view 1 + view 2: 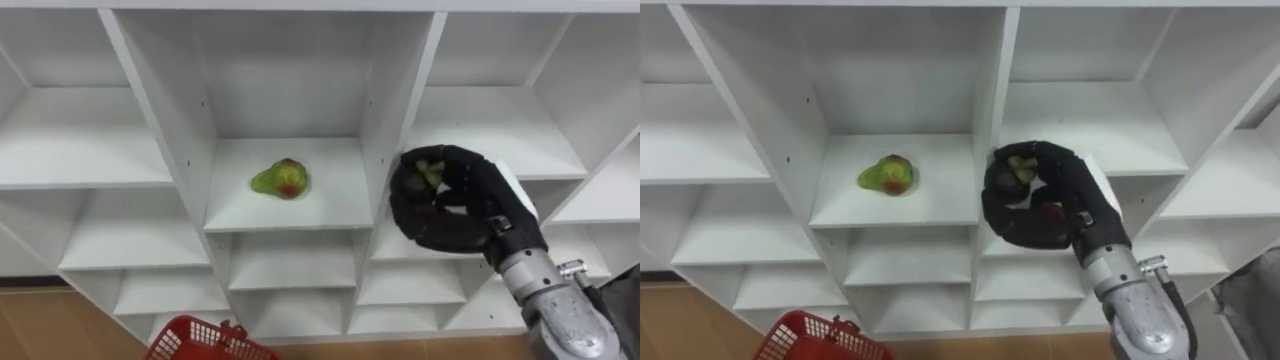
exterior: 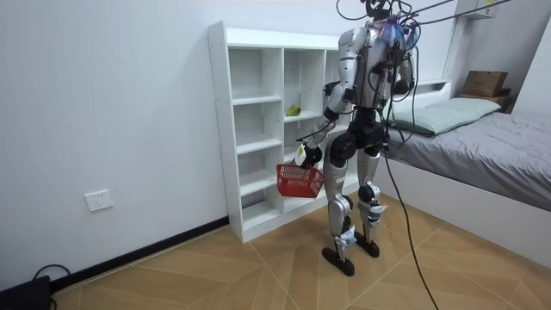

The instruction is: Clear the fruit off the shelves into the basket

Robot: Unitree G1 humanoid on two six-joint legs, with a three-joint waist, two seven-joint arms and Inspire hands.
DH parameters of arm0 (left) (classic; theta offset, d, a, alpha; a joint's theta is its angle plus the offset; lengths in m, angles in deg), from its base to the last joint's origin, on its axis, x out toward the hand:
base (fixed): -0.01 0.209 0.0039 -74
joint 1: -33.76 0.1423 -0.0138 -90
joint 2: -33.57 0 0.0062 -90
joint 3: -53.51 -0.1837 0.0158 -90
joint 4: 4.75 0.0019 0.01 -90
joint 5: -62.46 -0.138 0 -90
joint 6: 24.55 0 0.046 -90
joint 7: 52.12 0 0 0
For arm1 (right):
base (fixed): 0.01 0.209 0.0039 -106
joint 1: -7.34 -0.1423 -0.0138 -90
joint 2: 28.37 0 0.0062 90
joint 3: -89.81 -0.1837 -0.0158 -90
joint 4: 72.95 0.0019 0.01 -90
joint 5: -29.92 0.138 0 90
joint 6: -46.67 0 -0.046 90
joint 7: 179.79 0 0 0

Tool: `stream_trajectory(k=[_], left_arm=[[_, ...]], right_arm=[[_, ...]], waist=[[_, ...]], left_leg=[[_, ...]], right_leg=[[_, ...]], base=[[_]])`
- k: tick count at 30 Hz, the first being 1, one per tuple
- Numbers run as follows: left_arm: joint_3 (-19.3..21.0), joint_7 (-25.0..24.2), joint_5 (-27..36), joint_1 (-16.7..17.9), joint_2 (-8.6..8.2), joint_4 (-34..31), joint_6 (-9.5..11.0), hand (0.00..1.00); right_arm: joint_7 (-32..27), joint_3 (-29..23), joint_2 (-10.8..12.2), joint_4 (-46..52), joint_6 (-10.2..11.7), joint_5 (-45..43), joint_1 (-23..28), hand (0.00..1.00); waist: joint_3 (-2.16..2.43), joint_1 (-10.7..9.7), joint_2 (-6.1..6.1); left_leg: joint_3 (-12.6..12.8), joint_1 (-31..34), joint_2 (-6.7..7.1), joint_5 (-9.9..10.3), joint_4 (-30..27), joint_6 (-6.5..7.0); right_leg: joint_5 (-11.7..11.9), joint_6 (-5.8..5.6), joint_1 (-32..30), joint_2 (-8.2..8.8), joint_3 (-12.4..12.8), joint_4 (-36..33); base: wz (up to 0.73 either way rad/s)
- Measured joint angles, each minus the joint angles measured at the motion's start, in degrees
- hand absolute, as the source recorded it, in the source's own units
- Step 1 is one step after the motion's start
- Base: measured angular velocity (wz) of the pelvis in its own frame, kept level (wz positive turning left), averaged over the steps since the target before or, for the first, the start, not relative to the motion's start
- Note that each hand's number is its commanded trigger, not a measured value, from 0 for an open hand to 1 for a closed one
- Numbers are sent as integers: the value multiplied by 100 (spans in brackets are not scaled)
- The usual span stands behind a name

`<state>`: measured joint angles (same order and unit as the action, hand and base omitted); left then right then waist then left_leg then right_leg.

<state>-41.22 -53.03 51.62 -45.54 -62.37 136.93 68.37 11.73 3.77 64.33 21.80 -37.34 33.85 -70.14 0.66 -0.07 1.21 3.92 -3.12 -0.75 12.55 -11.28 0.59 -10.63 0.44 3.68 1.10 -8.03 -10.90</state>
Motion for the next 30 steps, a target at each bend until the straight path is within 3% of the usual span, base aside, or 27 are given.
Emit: stream_trajectory(k=[3, 4, 8, 14, 19, 25, 30], left_arm=[[-15, -5, 6, -109, -11, 33, -2, 100], [-46, -6, 6, -196, -21, 128, 0, 100], [-114, -97, 26, -377, -22, 407, -1, 100], [-118, -129, 318, -425, -38, 475, -1, 100], [-242, -37, 682, -648, -100, 456, 3, 100], [-250, 32, 686, -887, -168, 435, 51, 100], [-368, 26, 716, -1011, -222, 215, 129, 100]], right_arm=[[269, 335, -39, -14, -174, -14, 193, 100], [387, 510, -38, -21, -245, -50, 248, 100], [574, 909, -44, -237, -250, -61, 275, 100], [602, 1023, -26, -399, -226, -51, 225, 100], [405, 1120, 44, -1102, -230, -52, -21, 100], [176, 1124, 227, -1524, -227, -53, -94, 100], [87, 1178, 227, -1788, -227, -501, -228, 100]], waist=[[-11, 37, 20], [-39, 58, 23], [-49, 111, 45], [-56, 163, 70], [-99, 188, 97], [-121, 177, 109], [-136, 173, 75]], left_leg=[[-3, 60, -8, -8, 1, -13], [-4, 66, -8, -9, -1, -13], [-10, 105, 2, -8, -2, -11], [-29, 259, -1, -9, -43, -10], [-43, 463, 27, -23, -118, 12], [-109, 717, 32, -27, -233, 16], [-160, 928, 51, -34, -330, 28]], right_leg=[[3, 5, -75, -8, 1, -22], [4, 7, -80, -7, 3, -25], [4, 7, -121, 2, 1, -24], [5, 8, -264, 15, -56, -80], [5, 8, -438, 47, -74, -118], [5, 8, -632, 75, -167, -182], [6, 7, -820, 96, -215, -232]], base=[[0], [0], [0], [3], [2], [7], [6]])
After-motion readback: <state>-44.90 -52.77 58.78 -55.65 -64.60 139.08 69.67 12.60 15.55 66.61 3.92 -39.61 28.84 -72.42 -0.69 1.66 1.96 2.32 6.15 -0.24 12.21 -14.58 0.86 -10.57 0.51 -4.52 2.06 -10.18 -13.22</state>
